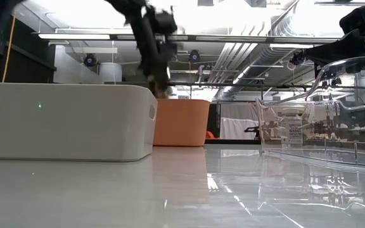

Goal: Sort spices by type
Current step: Put the bottom left yellow seasoning bottle into the orange bin

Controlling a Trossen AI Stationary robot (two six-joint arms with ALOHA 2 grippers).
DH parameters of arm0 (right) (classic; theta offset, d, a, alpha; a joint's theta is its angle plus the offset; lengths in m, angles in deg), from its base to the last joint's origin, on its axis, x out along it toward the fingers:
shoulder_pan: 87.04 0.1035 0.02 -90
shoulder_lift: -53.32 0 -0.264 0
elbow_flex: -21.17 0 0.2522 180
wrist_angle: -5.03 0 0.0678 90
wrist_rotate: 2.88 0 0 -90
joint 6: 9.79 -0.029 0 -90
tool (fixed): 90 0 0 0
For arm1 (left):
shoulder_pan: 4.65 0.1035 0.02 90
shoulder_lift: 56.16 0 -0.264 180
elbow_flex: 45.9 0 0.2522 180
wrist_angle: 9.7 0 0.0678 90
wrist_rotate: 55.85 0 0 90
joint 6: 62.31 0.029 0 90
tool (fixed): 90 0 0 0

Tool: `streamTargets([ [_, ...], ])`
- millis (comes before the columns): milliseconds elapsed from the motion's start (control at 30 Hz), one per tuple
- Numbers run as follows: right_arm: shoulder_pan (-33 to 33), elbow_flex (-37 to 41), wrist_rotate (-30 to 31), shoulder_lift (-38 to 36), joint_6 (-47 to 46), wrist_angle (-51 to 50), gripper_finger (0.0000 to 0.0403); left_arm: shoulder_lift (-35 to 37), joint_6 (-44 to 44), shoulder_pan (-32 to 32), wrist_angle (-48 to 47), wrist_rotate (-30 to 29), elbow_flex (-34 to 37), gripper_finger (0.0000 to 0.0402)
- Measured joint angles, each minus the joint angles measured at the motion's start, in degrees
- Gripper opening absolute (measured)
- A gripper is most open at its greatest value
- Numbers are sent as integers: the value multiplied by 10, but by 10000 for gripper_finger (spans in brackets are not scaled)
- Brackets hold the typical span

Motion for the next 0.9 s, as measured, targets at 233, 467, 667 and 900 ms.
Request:
streamTargets([
  [233, 0, 0, 0, 0, 0, 0, 0, -77, 65, 64, 10, 36, 0, 187],
  [467, 0, 0, 0, 0, 0, 0, 0, -82, 92, 82, 9, 34, 0, 187],
  [667, 0, 0, 0, 0, 0, 0, 0, -82, 82, 71, 4, 61, 0, 187],
  [900, 0, 0, 0, 0, 0, 0, 0, -82, 77, 46, 7, 48, 0, 187],
])
